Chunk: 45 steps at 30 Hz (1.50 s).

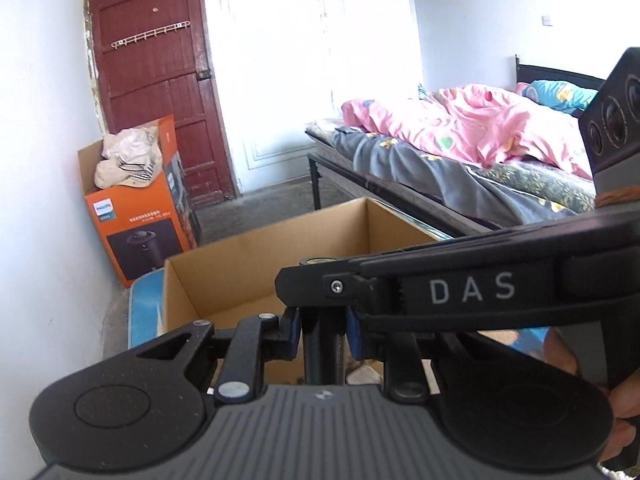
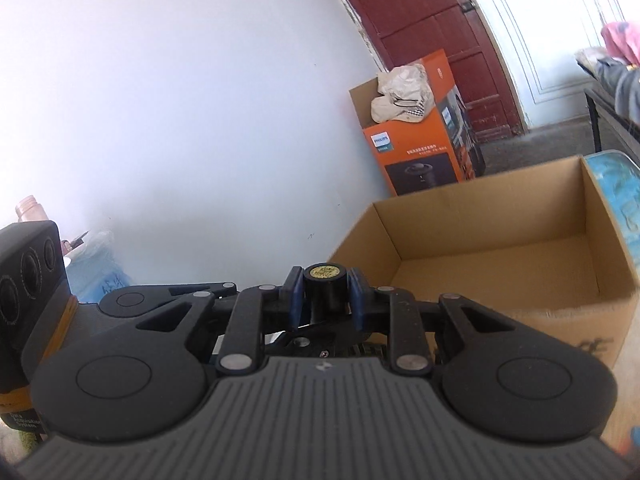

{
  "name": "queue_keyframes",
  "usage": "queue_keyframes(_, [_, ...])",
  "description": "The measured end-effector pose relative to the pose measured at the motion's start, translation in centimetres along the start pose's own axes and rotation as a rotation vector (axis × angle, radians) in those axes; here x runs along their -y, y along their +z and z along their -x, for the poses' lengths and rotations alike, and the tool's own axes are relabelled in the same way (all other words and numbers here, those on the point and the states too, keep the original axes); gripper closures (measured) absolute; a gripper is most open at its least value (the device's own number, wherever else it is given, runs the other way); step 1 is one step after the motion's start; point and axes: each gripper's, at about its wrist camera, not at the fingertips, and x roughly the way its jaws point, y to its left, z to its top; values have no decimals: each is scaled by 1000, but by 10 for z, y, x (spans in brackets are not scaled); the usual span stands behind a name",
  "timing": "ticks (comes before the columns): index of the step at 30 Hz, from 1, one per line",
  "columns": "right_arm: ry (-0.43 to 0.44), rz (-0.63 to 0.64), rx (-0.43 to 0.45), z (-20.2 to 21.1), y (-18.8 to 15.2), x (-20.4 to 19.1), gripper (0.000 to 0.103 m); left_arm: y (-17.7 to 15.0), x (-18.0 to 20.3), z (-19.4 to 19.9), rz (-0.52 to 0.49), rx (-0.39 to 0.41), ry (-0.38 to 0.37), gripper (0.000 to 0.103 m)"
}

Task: Organize rigid objects
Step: 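Carry the black cylinder into the cardboard box and open the right gripper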

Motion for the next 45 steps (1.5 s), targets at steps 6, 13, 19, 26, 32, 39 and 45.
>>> queue_keyframes(6, [42,-43,-163,-75,62,28,82,42,-51,-49,117,-108,28,79])
queue_keyframes(13, [24,-227,-479,-187,68,81,82,24,-94,-131,211,-337,16,80])
queue_keyframes(19, [36,-315,-656,-241,48,113,82,7,-102,-168,179,-456,51,79])
queue_keyframes(26, [6,-296,-738,-298,40,132,82,5,-101,-176,161,-468,48,76])
queue_keyframes(32, [-13,-283,-671,-308,42,129,59,12,-102,-157,183,-414,52,76])
queue_keyframes(39, [-7,-256,-525,-230,67,108,50,21,-102,-94,241,-280,35,64])
queue_keyframes(45, [38,-180,-355,-112,82,77,50,18,-83,-18,261,-161,-16,52])
